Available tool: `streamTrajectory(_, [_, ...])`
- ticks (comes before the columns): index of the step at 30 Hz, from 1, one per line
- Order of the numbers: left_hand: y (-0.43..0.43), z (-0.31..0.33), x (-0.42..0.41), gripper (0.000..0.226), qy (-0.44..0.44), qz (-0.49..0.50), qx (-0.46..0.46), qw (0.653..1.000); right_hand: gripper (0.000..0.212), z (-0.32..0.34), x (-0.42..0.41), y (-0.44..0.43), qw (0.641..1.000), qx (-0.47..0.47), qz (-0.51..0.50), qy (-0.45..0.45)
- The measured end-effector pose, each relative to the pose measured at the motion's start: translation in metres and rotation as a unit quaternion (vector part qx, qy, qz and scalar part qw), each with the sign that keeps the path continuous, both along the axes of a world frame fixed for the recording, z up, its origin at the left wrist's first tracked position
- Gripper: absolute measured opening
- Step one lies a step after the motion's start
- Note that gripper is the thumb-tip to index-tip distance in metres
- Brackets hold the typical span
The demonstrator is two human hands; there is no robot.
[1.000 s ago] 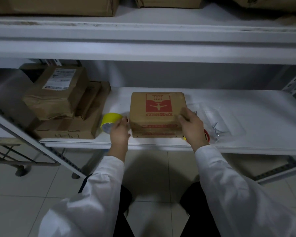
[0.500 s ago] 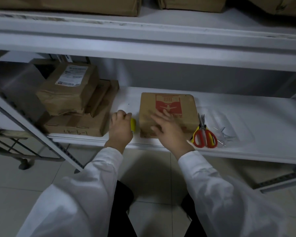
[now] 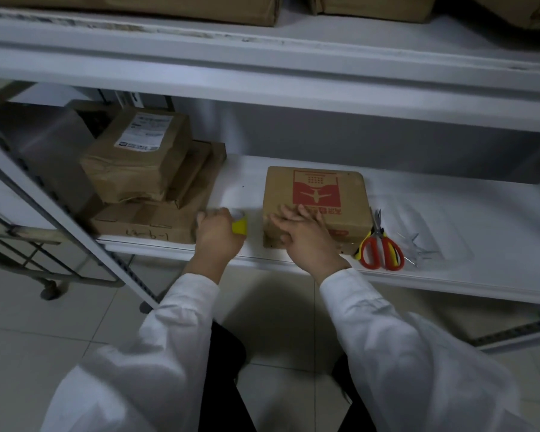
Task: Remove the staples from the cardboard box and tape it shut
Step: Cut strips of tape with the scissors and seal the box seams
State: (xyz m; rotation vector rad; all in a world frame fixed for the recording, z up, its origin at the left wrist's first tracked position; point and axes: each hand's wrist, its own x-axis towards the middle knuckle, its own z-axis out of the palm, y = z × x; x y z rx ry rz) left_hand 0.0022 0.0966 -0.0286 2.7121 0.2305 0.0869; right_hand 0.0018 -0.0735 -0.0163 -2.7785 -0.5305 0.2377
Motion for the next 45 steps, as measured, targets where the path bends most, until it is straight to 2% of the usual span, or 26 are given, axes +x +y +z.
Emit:
streamTrajectory(2, [0.010, 0.022, -0.005, 0.038, -0.032, 0.014, -0.084, 0.996, 0.052, 0.000, 0.000, 0.000, 1.000, 0.008, -0.006, 0.000])
streamTrajectory(5, [0.027, 0.044, -0.016, 0.019, -0.038, 0.023, -0.186, 0.981, 0.046, 0.003, -0.001, 0.002, 0.999, 0.043, -0.022, 0.013])
streamTrajectory(7, [0.033, 0.048, -0.029, 0.039, -0.027, 0.022, -0.277, 0.960, 0.043, 0.007, 0.000, 0.004, 0.995, 0.084, -0.061, 0.001])
streamTrajectory(8, [0.034, 0.049, -0.036, 0.040, -0.031, 0.016, -0.323, 0.946, 0.044, 0.011, -0.001, 0.006, 0.988, 0.126, -0.086, -0.017])
streamTrajectory(10, [0.037, 0.048, -0.049, 0.037, -0.045, -0.004, -0.404, 0.914, 0.053, 0.025, -0.005, 0.011, 0.953, 0.279, -0.119, 0.006])
streamTrajectory(12, [0.040, 0.047, -0.058, 0.039, -0.054, -0.032, -0.470, 0.881, 0.062, 0.037, -0.008, 0.016, 0.887, 0.430, -0.109, 0.128])
streamTrajectory(15, [0.040, 0.045, -0.064, 0.044, -0.064, -0.071, -0.530, 0.842, 0.066, 0.042, -0.006, 0.028, 0.824, 0.486, -0.086, 0.279])
streamTrajectory(16, [0.038, 0.046, -0.065, 0.044, -0.063, -0.076, -0.543, 0.834, 0.062, 0.042, -0.004, 0.032, 0.814, 0.500, -0.075, 0.287])
streamTrajectory(17, [0.037, 0.045, -0.065, 0.044, -0.063, -0.076, -0.553, 0.827, 0.048, 0.042, -0.002, 0.035, 0.810, 0.514, -0.069, 0.274])
streamTrajectory(19, [0.034, 0.045, -0.064, 0.044, -0.063, -0.074, -0.561, 0.822, 0.009, 0.044, 0.001, 0.037, 0.808, 0.547, -0.078, 0.203])
streamTrajectory(20, [0.031, 0.046, -0.065, 0.043, -0.061, -0.074, -0.564, 0.820, 0.007, 0.047, 0.002, 0.037, 0.809, 0.557, -0.082, 0.170])
streamTrajectory(22, [0.028, 0.044, -0.066, 0.039, -0.055, -0.062, -0.577, 0.813, 0.017, 0.050, 0.005, 0.037, 0.809, 0.565, -0.088, 0.134])
streamTrajectory(27, [0.011, 0.040, -0.078, 0.030, 0.024, -0.052, -0.578, 0.814, 0.023, 0.055, 0.004, 0.037, 0.828, 0.536, -0.052, 0.156])
streamTrajectory(29, [0.001, 0.040, -0.083, 0.042, 0.062, -0.045, -0.564, 0.823, 0.027, 0.055, 0.000, 0.036, 0.851, 0.499, -0.024, 0.164])
streamTrajectory(31, [-0.012, 0.042, -0.085, 0.068, 0.088, -0.011, -0.547, 0.832, 0.029, 0.055, -0.004, 0.033, 0.873, 0.460, -0.004, 0.164])
streamTrajectory(33, [-0.022, 0.043, -0.082, 0.080, 0.087, 0.055, -0.561, 0.821, 0.029, 0.056, -0.008, 0.030, 0.882, 0.441, -0.001, 0.165])
streamTrajectory(34, [-0.026, 0.043, -0.080, 0.078, 0.079, 0.080, -0.569, 0.814, 0.029, 0.056, -0.009, 0.027, 0.886, 0.432, -0.002, 0.166])
streamTrajectory(37, [-0.037, 0.043, -0.074, 0.066, 0.065, 0.079, -0.514, 0.852, 0.032, 0.057, -0.014, 0.017, 0.898, 0.395, 0.005, 0.192])
streamTrajectory(38, [-0.042, 0.043, -0.072, 0.057, 0.062, 0.065, -0.516, 0.852, 0.032, 0.056, -0.015, 0.013, 0.907, 0.374, 0.011, 0.193])
streamTrajectory(40, [-0.049, 0.045, -0.071, 0.028, 0.050, 0.073, -0.566, 0.820, 0.025, 0.053, -0.015, 0.006, 0.917, 0.345, 0.025, 0.198])
streamTrajectory(42, [-0.050, 0.045, -0.069, 0.005, 0.051, 0.095, -0.612, 0.783, 0.019, 0.047, -0.013, 0.001, 0.903, 0.365, 0.031, 0.226])
streamTrajectory(45, [-0.051, 0.039, -0.065, 0.014, 0.066, 0.094, -0.632, 0.766, 0.017, 0.034, -0.007, -0.008, 0.899, 0.388, 0.013, 0.203])
